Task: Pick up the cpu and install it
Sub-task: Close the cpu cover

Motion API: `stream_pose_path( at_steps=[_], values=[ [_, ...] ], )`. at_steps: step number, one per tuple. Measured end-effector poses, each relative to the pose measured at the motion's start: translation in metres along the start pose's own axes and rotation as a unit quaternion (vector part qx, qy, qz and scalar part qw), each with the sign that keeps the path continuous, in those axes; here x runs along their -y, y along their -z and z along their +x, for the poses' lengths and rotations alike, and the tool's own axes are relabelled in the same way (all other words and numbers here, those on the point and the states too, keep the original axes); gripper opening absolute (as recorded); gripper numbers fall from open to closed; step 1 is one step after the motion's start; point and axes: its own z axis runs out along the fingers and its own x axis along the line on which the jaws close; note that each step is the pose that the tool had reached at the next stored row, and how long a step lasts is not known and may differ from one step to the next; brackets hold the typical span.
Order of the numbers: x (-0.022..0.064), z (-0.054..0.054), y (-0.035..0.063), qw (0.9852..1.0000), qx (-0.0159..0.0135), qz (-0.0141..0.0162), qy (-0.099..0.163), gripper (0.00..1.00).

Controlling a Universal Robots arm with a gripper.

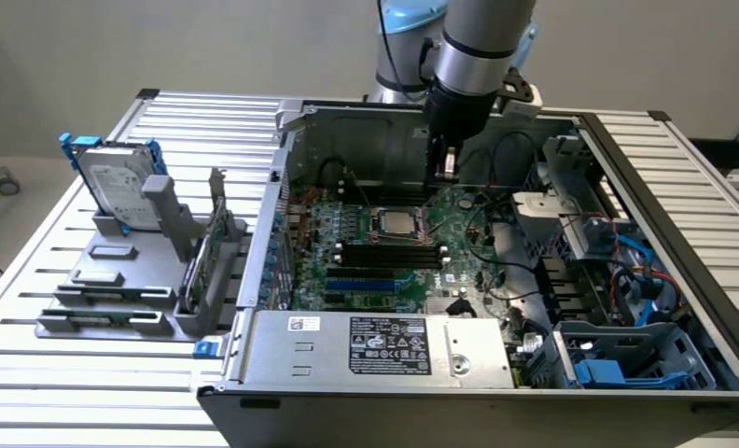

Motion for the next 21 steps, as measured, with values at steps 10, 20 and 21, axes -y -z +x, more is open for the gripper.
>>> stream_pose_path(
  at_steps=[10,20,21],
  values=[
    [-0.0405,0.003,0.0097,1.0000,0.0001,0.0001,0.001,0.11],
    [-0.0484,0.002,0.0015,1.0000,0.0028,-0.0054,0.004,0.11],
    [-0.0487,0.002,0.0001,1.0000,0.0034,-0.0061,0.004,0.11]
  ],
)
